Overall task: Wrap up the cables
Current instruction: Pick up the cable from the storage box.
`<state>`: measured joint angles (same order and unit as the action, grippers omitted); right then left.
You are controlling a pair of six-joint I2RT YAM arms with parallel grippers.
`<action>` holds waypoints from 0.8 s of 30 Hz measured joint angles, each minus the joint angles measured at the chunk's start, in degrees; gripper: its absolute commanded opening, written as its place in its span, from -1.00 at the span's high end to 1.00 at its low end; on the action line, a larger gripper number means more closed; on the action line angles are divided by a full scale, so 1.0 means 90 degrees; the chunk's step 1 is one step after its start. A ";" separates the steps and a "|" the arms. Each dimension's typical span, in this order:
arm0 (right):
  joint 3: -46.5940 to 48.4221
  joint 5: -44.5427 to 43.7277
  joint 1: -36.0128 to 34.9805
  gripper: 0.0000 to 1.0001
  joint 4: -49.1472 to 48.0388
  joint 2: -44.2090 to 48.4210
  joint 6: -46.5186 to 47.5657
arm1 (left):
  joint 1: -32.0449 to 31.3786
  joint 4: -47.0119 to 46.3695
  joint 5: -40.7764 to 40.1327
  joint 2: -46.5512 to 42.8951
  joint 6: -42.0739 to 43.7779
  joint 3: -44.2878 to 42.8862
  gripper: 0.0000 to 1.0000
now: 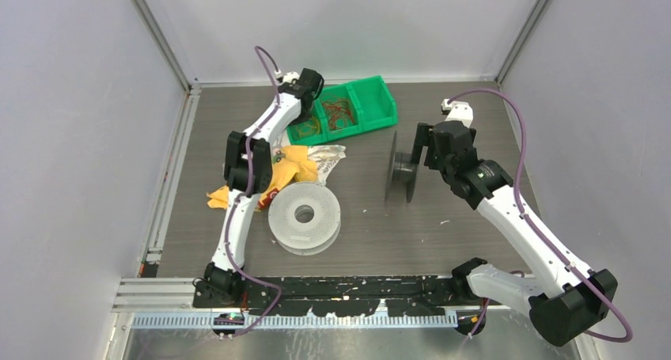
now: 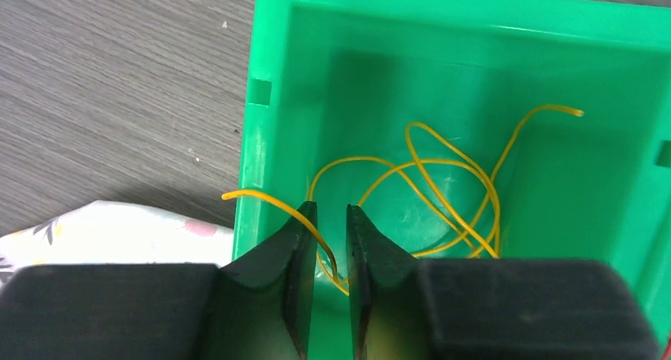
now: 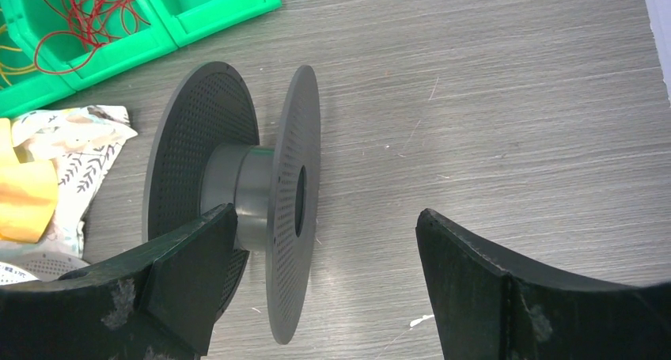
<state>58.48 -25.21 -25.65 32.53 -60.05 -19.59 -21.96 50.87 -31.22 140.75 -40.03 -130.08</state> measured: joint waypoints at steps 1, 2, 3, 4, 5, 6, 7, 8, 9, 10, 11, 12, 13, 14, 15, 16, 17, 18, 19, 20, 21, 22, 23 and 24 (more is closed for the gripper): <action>0.0000 -0.0007 0.0000 -0.77 0.0015 0.0000 0.0000 | 0.0015 -0.0012 0.0007 0.0029 -0.0010 0.0005 0.79; -0.0005 -0.0027 0.0000 -0.77 0.0032 0.0000 0.0000 | 0.0032 -0.0034 0.0032 0.0061 0.0002 0.0032 0.93; -0.0010 -0.0034 0.0000 -0.77 0.0039 0.0000 0.0000 | 0.0039 -0.0053 0.0044 0.0068 0.0000 0.0066 0.98; -0.0015 -0.0044 0.0000 -0.77 0.0053 0.0000 0.0000 | 0.0039 -0.0061 0.0053 0.0073 -0.0002 0.0107 0.99; -0.0019 -0.0051 0.0000 -0.77 0.0066 0.0000 0.0000 | 0.0039 -0.0056 0.0058 0.0073 0.0005 0.0126 0.99; -0.0022 -0.0061 0.0000 -0.77 0.0080 0.0000 0.0000 | 0.0039 -0.0058 0.0056 0.0073 0.0015 0.0136 0.99; -0.0022 -0.0078 0.0000 -0.77 0.0100 0.0000 0.0000 | 0.0039 -0.0061 0.0051 0.0070 0.0029 0.0136 0.99; -0.0022 -0.0092 0.0000 -0.77 0.0117 0.0000 0.0000 | 0.0039 -0.0070 0.0049 0.0061 0.0041 0.0136 0.99; -0.0022 -0.0107 0.0000 -0.77 0.0134 0.0002 0.0000 | 0.0036 -0.0083 0.0046 0.0036 0.0070 0.0146 0.99; -0.0022 -0.0124 0.0000 -0.77 0.0146 0.0005 0.0000 | 0.0036 -0.0100 0.0049 -0.0017 0.0143 0.0180 0.99; -0.0022 -0.0136 0.0000 -0.77 0.0163 0.0007 0.0000 | 0.0034 -0.0117 0.0051 -0.0121 0.0204 0.0245 0.99; -0.0022 -0.0146 0.0000 -0.77 0.0175 0.0010 0.0002 | 0.0022 -0.0143 0.0058 -0.0282 0.0316 0.0330 0.99; -0.0022 -0.0155 0.0000 -0.77 0.0187 0.0017 0.0000 | 0.0015 -0.0180 0.0092 -0.0454 0.0406 0.0418 0.99; -0.0022 -0.0165 0.0000 -0.77 0.0202 0.0024 0.0000 | -0.0005 -0.0260 0.0158 -0.0733 0.0559 0.0566 0.99; -0.0022 -0.0168 0.0000 -0.77 0.0206 0.0036 0.0000 | -0.0015 -0.0328 0.0238 -0.1069 0.0724 0.0678 0.99; -0.0022 -0.0165 0.0000 -0.77 0.0206 0.0051 0.0000 | -0.0027 -0.0384 0.0311 -0.1362 0.0879 0.0716 0.99; -0.0022 -0.0165 0.0000 -0.77 0.0211 0.0075 -0.0002 | -0.0044 -0.0493 0.0389 -0.1712 0.1071 0.0719 0.99; -0.0022 -0.0163 0.0000 -0.78 0.0221 0.0109 -0.0005 | -0.0058 -0.0563 0.0459 -0.2040 0.1236 0.0673 0.99; -0.0022 -0.0163 0.0000 -0.78 0.0236 0.0151 -0.0010 | -0.0085 -0.0576 0.0527 -0.2373 0.1433 0.0515 0.99; -0.0022 -0.0163 0.0000 -0.78 0.0257 0.0219 -0.0024 | -0.0121 -0.0578 0.0612 -0.2662 0.1637 0.0250 0.99; -0.0022 -0.0163 0.0000 -0.78 0.0274 0.0279 -0.0029 | -0.0165 -0.0602 0.0673 -0.2883 0.1807 -0.0017 0.99; -0.0017 -0.0160 0.0000 -0.78 0.0304 0.0372 -0.0046 | -0.0226 -0.0605 0.0780 -0.3099 0.2013 -0.0374 0.99; -0.0007 -0.0160 0.0000 -0.78 0.0335 0.0449 -0.0056 | -0.0291 -0.0624 0.0877 -0.3279 0.2181 -0.0680 0.99; 0.0019 -0.0151 0.0000 -0.78 0.0369 0.0537 -0.0075 | -0.0389 -0.0634 0.1020 -0.3490 0.2368 -0.1020 0.99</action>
<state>58.65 -26.57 -25.65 35.86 -55.22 -20.27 -25.45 45.17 -22.04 109.34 -18.72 -139.26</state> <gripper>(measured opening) 0.887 0.018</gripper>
